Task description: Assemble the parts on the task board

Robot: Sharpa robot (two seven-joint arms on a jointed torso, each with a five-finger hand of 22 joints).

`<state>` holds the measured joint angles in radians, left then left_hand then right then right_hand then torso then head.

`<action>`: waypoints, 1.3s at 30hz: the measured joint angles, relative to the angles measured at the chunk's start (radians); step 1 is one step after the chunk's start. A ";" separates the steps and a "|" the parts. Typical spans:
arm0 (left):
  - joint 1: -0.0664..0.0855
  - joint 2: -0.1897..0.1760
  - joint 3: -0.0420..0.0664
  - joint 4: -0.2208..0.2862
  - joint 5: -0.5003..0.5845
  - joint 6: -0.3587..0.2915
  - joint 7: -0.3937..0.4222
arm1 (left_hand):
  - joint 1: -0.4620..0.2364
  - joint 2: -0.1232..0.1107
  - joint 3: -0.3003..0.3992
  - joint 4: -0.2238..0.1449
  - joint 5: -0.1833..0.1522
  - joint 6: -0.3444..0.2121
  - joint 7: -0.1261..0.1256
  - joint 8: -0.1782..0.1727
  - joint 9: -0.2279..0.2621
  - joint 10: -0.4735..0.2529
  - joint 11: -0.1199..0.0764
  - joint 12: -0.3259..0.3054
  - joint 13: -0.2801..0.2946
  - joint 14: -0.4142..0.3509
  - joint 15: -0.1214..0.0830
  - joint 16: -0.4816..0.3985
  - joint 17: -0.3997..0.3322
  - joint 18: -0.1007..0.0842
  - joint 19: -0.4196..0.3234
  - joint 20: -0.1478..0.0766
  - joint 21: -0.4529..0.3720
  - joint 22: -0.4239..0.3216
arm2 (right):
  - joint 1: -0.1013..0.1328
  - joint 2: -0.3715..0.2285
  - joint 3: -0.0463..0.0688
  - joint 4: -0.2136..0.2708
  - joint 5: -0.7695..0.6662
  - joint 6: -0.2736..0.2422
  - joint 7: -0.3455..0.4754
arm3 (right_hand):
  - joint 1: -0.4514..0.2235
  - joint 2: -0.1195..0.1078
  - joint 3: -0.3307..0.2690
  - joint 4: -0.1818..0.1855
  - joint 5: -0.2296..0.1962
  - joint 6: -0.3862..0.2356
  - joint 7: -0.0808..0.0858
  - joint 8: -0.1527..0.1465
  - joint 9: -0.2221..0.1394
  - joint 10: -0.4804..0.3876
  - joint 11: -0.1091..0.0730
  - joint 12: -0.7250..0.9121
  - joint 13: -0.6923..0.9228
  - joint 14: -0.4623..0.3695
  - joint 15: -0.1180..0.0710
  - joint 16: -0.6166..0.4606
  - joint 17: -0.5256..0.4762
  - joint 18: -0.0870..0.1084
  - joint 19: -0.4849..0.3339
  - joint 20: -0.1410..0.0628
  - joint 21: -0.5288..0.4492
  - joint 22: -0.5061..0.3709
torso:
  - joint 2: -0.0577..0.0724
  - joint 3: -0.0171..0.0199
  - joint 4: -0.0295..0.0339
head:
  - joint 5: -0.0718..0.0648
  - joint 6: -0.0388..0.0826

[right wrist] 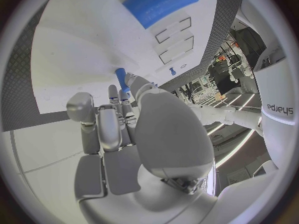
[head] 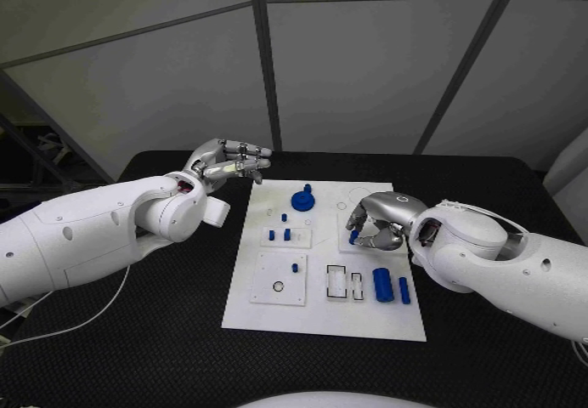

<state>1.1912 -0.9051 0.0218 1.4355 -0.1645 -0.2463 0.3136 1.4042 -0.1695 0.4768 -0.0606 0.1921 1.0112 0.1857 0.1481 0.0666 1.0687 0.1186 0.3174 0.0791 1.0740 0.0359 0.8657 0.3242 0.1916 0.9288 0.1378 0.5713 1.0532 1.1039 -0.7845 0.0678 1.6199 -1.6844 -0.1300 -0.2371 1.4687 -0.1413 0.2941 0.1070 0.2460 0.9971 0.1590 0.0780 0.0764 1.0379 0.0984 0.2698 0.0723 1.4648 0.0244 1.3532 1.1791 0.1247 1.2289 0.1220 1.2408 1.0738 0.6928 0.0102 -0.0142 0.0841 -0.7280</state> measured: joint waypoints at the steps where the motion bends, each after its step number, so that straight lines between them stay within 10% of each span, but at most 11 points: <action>1: 0.000 0.000 0.000 0.000 0.000 0.000 0.000 | 0.000 0.000 0.000 0.000 0.000 0.000 0.000 0.000 0.000 0.000 0.000 0.000 0.000 0.000 0.000 0.000 0.000 0.000 0.000 0.000 0.000 0.000 | 0.000 0.002 0.000 -0.001 0.000 0.002 0.000 | 0.001 0.001 0.005 0.003 0.000 0.008 -0.001 0.004 0.001 0.012 -0.002 0.000 0.000 0.000 -0.004 0.003 0.004 0.000 0.007 0.000 0.005 0.008 | 0.000 0.0001 0.0000 | 0.000 0.000; 24: 0.000 0.001 0.000 -0.001 0.000 0.001 -0.004 | -0.006 0.006 0.000 0.000 0.000 0.000 0.000 0.000 0.000 0.000 0.000 0.004 0.000 0.000 0.000 0.000 -0.001 0.000 0.000 0.000 0.000 0.000 | 0.000 0.014 0.000 -0.010 -0.006 0.017 -0.007 | 0.012 0.012 0.076 -0.012 -0.005 0.105 -0.018 0.034 0.011 0.133 -0.031 -0.007 0.007 0.002 -0.027 0.005 0.013 -0.016 0.051 -0.021 0.050 0.070 | 0.000 0.0004 0.0000 | -0.001 -0.004; 39: -0.002 0.004 0.000 -0.005 0.000 0.000 -0.005 | -0.005 0.005 0.000 0.000 0.000 0.000 0.000 0.000 0.000 0.000 0.000 0.004 0.000 0.000 0.000 0.000 -0.001 0.000 0.000 0.000 0.000 0.000 | 0.000 -0.046 0.002 0.122 -0.011 -0.103 0.007 | 0.024 0.023 0.097 -0.027 -0.014 0.113 -0.020 0.033 0.013 0.141 -0.032 -0.023 0.009 0.000 -0.032 0.008 0.019 -0.016 0.060 -0.025 0.062 0.086 | -0.002 -0.0001 -0.0007 | -0.003 0.001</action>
<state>1.1894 -0.9012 0.0218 1.4305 -0.1644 -0.2459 0.3086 1.3988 -0.1641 0.4768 -0.0606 0.1921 1.0112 0.1857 0.1481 0.0666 1.0687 0.1186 0.3212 0.0792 1.0740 0.0359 0.8658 0.3234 0.1916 0.9288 0.1378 0.5714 1.0535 1.1037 -0.8308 0.0695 1.7415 -1.6957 -0.2326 -0.2301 1.4922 -0.1182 0.3910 0.0801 0.2315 1.1104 0.1393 0.1107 0.0897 1.1793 0.0662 0.2463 0.0815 1.4650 -0.0074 1.3614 1.1983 0.1084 1.2892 0.0968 1.3031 1.1598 0.6905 0.0101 -0.0149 0.0812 -0.7268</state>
